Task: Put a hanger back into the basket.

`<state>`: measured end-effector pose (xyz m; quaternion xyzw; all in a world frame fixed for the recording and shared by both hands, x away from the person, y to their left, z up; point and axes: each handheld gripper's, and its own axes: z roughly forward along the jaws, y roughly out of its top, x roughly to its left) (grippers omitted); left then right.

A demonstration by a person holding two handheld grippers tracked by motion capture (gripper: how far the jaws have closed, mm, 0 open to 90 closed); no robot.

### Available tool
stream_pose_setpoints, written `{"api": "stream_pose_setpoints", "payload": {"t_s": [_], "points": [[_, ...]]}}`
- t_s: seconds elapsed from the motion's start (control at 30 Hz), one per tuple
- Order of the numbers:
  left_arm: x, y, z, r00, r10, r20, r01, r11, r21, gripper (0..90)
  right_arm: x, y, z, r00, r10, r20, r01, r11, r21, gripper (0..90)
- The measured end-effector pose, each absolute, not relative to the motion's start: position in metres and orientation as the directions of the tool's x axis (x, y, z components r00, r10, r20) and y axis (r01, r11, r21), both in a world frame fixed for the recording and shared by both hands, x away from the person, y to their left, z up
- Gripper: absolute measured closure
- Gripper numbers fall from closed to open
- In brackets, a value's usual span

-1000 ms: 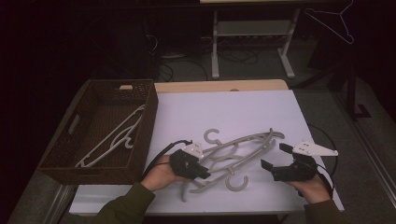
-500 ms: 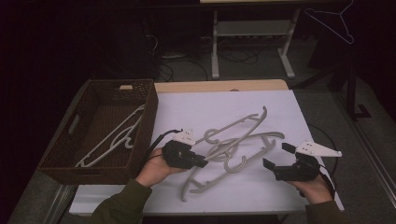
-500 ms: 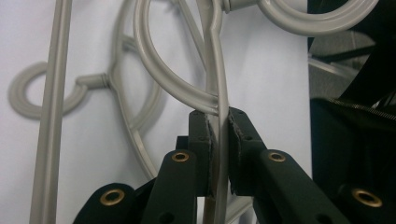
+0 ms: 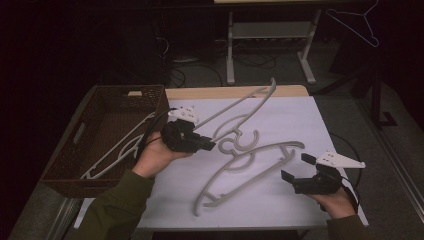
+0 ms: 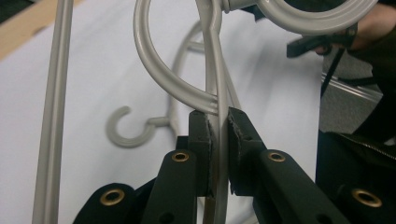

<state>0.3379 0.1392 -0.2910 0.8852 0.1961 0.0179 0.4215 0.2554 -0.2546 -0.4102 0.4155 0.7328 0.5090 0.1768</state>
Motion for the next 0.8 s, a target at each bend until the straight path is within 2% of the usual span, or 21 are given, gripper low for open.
{"api": "stream_pose_setpoints", "payload": {"t_s": [0.33, 0.8], "points": [[0.343, 0.179, -0.265, 0.895, 0.434, -0.106, 0.357, -0.551, 0.755, 81.6, 0.256, -0.254, -0.41, -0.592, 0.788, 0.167, 0.43, 0.133, 0.893, 1.4], [0.344, 0.259, -0.265, 0.829, 0.552, -0.086, 0.42, -0.515, 0.747, 81.6, 0.257, -0.252, -0.412, -0.597, 0.786, 0.161, 0.429, 0.143, 0.892, 1.4]]}}
